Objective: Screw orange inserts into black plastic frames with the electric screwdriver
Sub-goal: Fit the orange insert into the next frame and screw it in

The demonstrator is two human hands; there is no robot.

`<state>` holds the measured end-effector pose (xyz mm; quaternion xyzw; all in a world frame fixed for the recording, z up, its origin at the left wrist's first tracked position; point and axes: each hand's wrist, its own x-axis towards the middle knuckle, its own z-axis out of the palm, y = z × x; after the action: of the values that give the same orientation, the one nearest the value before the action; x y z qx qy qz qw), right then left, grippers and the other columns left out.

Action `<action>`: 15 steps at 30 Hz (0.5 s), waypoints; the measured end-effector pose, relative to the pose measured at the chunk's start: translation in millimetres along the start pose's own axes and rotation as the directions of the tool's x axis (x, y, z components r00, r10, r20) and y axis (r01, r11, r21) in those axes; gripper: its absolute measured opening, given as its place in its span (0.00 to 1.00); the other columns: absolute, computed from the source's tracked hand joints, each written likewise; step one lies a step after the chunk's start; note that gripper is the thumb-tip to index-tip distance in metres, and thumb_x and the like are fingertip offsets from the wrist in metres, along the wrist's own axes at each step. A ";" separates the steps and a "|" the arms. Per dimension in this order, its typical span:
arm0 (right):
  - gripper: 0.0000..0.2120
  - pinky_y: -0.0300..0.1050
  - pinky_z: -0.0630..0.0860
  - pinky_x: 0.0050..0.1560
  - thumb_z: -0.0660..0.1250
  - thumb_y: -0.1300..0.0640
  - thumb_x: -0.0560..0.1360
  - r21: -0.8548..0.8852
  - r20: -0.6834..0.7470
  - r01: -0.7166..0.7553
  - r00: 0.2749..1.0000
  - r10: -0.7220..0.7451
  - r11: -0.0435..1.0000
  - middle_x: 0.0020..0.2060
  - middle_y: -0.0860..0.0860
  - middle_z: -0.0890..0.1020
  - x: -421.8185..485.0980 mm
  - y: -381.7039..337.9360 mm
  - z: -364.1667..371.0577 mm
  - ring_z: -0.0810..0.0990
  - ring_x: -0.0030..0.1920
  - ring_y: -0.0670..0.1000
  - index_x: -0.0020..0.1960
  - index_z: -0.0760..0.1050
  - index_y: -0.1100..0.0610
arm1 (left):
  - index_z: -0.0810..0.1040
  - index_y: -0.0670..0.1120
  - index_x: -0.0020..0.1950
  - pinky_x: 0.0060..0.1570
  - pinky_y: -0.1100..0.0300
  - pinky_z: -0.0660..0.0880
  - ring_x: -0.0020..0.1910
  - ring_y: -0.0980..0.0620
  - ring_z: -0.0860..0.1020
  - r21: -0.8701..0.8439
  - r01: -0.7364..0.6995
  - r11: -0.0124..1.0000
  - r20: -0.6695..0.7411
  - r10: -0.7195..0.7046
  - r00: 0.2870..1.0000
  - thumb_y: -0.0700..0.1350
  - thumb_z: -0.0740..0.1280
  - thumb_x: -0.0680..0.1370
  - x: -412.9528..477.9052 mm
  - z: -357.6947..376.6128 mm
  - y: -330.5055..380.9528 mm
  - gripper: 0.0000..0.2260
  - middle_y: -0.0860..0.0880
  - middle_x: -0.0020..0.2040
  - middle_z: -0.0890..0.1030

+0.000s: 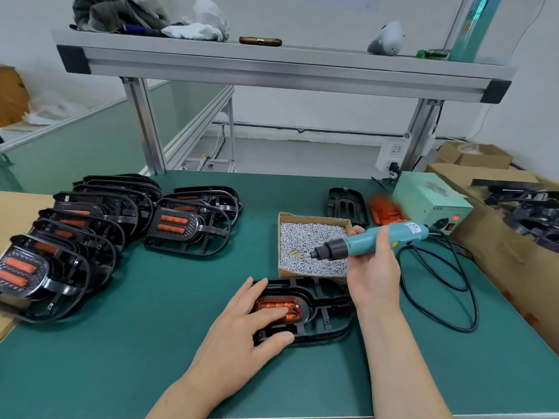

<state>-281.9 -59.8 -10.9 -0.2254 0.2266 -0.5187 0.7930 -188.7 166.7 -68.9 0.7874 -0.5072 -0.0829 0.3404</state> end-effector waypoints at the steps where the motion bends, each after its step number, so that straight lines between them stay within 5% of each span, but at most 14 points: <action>1: 0.16 0.48 0.80 0.59 0.62 0.52 0.84 0.007 0.008 -0.027 1.000 0.027 1.000 0.46 0.57 0.84 -0.7 0.0 0.1 0.83 0.49 0.52 0.67 0.69 0.59 | 0.75 0.71 0.64 0.74 0.64 0.52 0.77 0.68 0.44 0.001 -0.003 1.000 -0.001 0.003 1.000 0.78 0.54 0.71 -0.3 -0.1 -0.1 0.26 0.70 0.77 0.52; 6: 0.18 0.51 0.75 0.68 0.64 0.54 0.83 0.114 0.019 -0.155 0.988 0.153 0.981 0.49 0.59 0.82 -1.5 -1.9 -0.5 0.82 0.52 0.53 0.68 0.69 0.63 | 0.74 0.71 0.65 0.73 0.62 0.55 0.77 0.68 0.43 0.013 -0.004 1.000 0.004 0.004 1.000 0.77 0.54 0.72 -0.9 -0.7 1.1 0.26 0.70 0.77 0.53; 15: 0.04 0.50 0.77 0.61 0.61 0.63 0.83 0.084 0.050 -0.275 0.961 0.271 0.958 0.48 0.59 0.82 -1.8 5.8 -0.2 0.81 0.52 0.54 0.57 0.72 0.61 | 0.75 0.74 0.62 0.74 0.62 0.52 0.77 0.68 0.45 -0.066 -0.010 0.998 0.021 0.012 1.000 0.71 0.60 0.73 -0.7 -8.6 9.2 0.18 0.70 0.76 0.55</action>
<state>-278.4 -56.0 -14.3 -0.1659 0.2166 -0.4096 0.8705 -191.7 168.9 -56.9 0.7720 -0.5121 -0.1064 0.3612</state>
